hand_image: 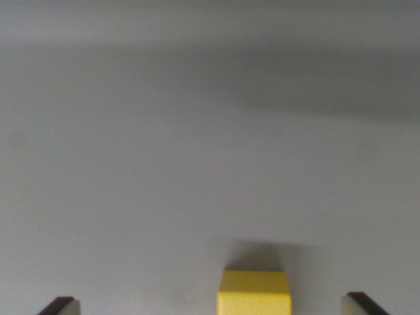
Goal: Pick yellow cube
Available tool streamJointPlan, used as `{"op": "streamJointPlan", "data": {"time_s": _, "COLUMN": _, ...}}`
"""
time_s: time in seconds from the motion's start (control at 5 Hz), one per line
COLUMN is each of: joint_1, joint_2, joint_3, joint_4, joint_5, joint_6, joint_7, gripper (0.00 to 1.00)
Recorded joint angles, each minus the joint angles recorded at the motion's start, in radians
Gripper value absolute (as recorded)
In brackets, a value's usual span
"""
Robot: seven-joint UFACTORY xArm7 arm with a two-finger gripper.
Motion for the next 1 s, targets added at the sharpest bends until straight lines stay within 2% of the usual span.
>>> {"op": "streamJointPlan", "data": {"time_s": 0.2, "joint_1": 0.0, "joint_2": 0.0, "joint_3": 0.0, "joint_4": 0.0, "joint_5": 0.0, "joint_6": 0.0, "joint_7": 0.0, "gripper": 0.0}}
{"op": "streamJointPlan", "data": {"time_s": 0.4, "joint_1": -0.0024, "joint_2": 0.017, "joint_3": -0.001, "joint_4": -0.034, "joint_5": 0.0045, "joint_6": -0.045, "joint_7": -0.012, "gripper": 0.0}}
{"op": "streamJointPlan", "data": {"time_s": 0.6, "joint_1": -0.0024, "joint_2": 0.017, "joint_3": -0.001, "joint_4": -0.034, "joint_5": 0.0045, "joint_6": -0.045, "joint_7": -0.012, "gripper": 0.0}}
{"op": "streamJointPlan", "data": {"time_s": 0.8, "joint_1": -0.0047, "joint_2": 0.033, "joint_3": -0.003, "joint_4": -0.066, "joint_5": 0.0089, "joint_6": -0.088, "joint_7": -0.024, "gripper": 0.0}}
{"op": "streamJointPlan", "data": {"time_s": 1.0, "joint_1": -0.0047, "joint_2": 0.033, "joint_3": -0.003, "joint_4": -0.066, "joint_5": 0.0089, "joint_6": -0.088, "joint_7": -0.024, "gripper": 0.0}}
